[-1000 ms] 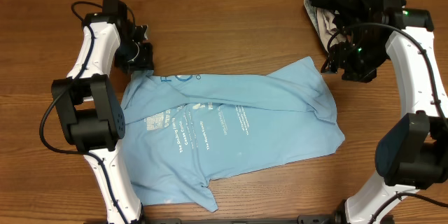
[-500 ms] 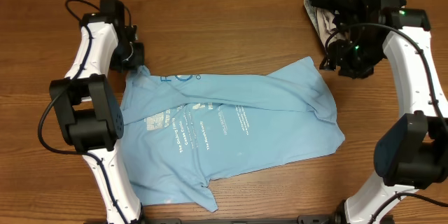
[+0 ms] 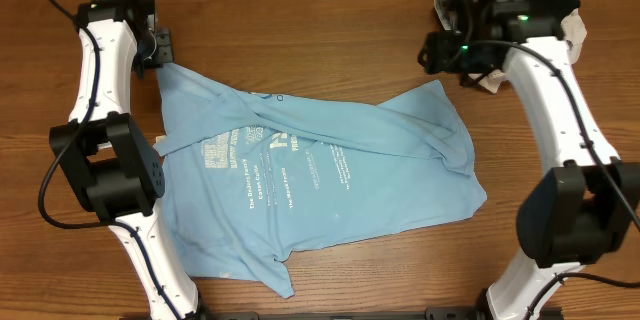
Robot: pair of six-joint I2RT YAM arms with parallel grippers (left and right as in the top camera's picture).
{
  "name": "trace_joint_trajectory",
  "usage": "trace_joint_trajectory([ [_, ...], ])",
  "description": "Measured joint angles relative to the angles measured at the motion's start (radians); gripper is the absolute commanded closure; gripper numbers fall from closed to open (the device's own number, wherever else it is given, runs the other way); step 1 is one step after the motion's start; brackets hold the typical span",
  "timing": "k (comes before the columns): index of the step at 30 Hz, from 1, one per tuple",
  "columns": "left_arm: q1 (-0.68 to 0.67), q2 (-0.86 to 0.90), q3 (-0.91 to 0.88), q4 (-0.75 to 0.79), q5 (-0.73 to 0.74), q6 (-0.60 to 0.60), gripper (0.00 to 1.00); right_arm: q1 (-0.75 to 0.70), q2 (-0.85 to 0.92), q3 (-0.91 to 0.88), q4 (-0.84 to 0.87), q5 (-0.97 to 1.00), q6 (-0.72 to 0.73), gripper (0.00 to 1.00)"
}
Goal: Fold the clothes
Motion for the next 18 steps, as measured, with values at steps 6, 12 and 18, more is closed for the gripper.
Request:
trace_joint_trajectory([
  [6,0.003,0.0,0.0,0.015,0.0,0.0,0.96,0.044,0.104,0.002,0.084,0.108,0.014,0.41],
  [12,0.021,0.0,0.0,-0.002,0.0,0.0,0.96,0.029,0.194,0.002,0.093,0.23,0.063,0.48],
  [18,0.042,0.0,0.0,-0.011,0.0,0.0,0.96,-0.011,0.207,0.002,0.096,0.257,0.091,0.57],
])
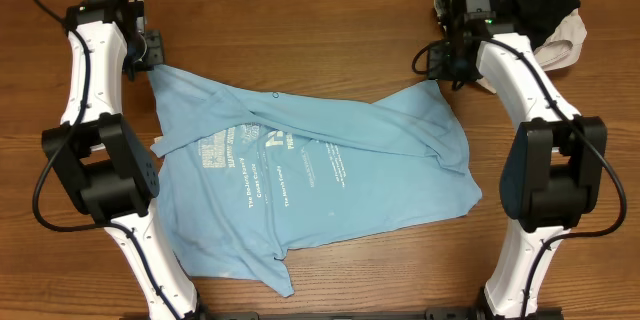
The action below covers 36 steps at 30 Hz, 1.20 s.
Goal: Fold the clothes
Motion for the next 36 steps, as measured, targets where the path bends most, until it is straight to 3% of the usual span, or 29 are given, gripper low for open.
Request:
trace_joint_trajectory([
  [16,-0.001,0.0,0.0,-0.022,0.0,0.0,0.96,-0.008,0.101,-0.036,0.1,-0.051,0.01,0.6],
  [23,-0.001,0.0,0.0,-0.034,0.0,-0.002,0.96,-0.008,0.113,-0.038,0.143,-0.073,0.013,0.73],
  [24,-0.001,0.0,0.0,-0.038,0.0,-0.003,0.96,-0.008,0.113,-0.038,0.144,-0.074,0.012,0.86],
  [26,-0.001,0.0,0.0,-0.041,0.0,-0.003,0.96,-0.008,0.113,-0.038,0.143,-0.081,0.006,0.96],
  [36,-0.001,0.0,0.0,-0.044,0.0,-0.003,0.96,-0.008,0.114,-0.039,0.178,-0.092,0.013,0.96],
])
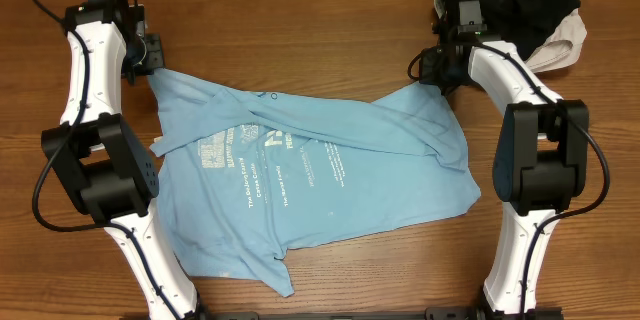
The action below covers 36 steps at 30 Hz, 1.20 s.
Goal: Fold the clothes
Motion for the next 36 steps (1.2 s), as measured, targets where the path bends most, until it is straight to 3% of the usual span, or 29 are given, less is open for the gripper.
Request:
trace_joint_trajectory([
  [16,0.0,0.0,0.0,0.081,-0.058,0.0,0.96,-0.008,0.004,0.175,0.063,-0.003,0.068,0.96],
  [30,-0.021,0.006,0.002,0.519,-0.174,0.0,0.96,-0.044,0.004,0.175,-0.029,-0.003,0.109,0.96],
  [32,-0.036,0.02,0.003,0.551,-0.175,0.0,0.83,-0.045,0.004,0.175,-0.029,-0.003,0.109,0.96],
  [33,-0.045,0.028,0.003,0.556,-0.175,-0.002,0.69,-0.045,0.004,0.175,-0.028,-0.003,0.109,0.96],
  [34,-0.055,0.039,0.003,0.558,-0.175,-0.001,0.52,-0.045,0.004,0.175,-0.027,-0.003,0.109,0.96],
  [36,-0.074,0.061,0.003,0.556,-0.175,-0.002,0.08,-0.045,0.004,0.175,-0.024,-0.003,0.109,0.94],
])
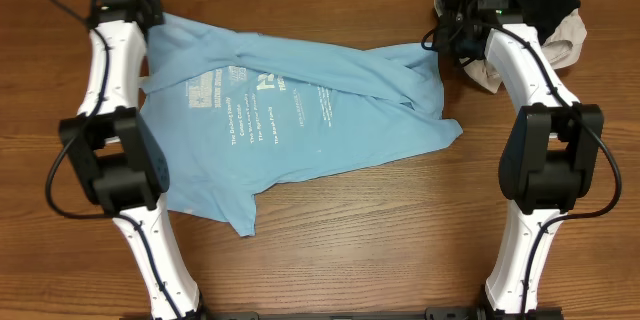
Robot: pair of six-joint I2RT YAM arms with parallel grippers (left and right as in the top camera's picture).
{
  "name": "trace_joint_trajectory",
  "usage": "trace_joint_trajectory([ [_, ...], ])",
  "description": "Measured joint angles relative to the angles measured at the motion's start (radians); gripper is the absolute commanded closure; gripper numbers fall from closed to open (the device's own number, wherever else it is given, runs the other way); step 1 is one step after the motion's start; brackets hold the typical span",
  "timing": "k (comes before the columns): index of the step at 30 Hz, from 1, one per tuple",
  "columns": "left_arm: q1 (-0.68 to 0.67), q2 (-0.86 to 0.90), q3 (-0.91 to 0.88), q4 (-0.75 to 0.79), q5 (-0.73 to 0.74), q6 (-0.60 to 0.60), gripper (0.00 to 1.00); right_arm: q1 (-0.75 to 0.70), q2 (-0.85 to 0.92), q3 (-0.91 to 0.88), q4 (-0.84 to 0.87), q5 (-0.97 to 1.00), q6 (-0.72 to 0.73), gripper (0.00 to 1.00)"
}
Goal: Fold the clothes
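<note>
A light blue T-shirt (290,110) with white print lies spread and wrinkled across the far half of the wooden table (350,250). One sleeve points toward the near side. My left gripper (150,18) sits at the shirt's far left corner, shut on the cloth. My right gripper (432,42) is at the far right corner, shut on the bunched fabric there. A long fold ridge runs across the shirt's upper right part. The fingertips themselves are mostly hidden by the wrists.
A pile of dark and pale clothes (540,5) lies at the far right corner, just behind the right arm. Both arm bases stand at the near edge, left and right of the shirt.
Both grippers have moved toward the far edge with the shirt's far corners. The whole shirt now lies further back, and its near sleeve has come away from the front edge.
First my left gripper was at the shirt's far left corner while the right one hovered near the clothes pile. The right gripper then stood closer to the far right corner, then on it. Now both hold corners and the shirt lies nearer the back.
</note>
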Motion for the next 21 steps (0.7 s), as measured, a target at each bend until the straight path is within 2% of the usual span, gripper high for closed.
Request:
trace_joint_trajectory([
  [1,-0.01,0.013,0.0,-0.006,0.0,0.002,0.0,0.0,0.0,0.0,0.005,0.0,0.001,0.92],
  [3,-0.025,0.034,0.0,-0.025,0.0,0.002,0.0,0.0,0.0,0.0,0.006,0.0,0.001,0.85],
  [6,-0.04,0.046,0.0,-0.076,-0.006,-0.001,0.0,0.0,0.0,0.008,-0.024,-0.002,0.003,0.69],
  [8,-0.042,0.046,0.01,-0.141,-0.01,-0.002,0.0,-0.001,0.0,0.028,-0.065,-0.011,0.007,0.51],
  [10,-0.04,0.046,0.038,-0.228,-0.006,-0.004,0.0,-0.001,0.0,0.061,-0.114,-0.028,-0.003,0.43],
  [15,-0.034,0.041,0.119,-0.379,0.121,0.011,0.0,-0.001,-0.028,0.103,-0.239,-0.081,-0.014,0.38],
  [21,-0.051,0.036,0.121,-0.377,0.307,0.072,0.02,0.002,-0.054,0.11,-0.375,-0.116,-0.027,0.37],
])
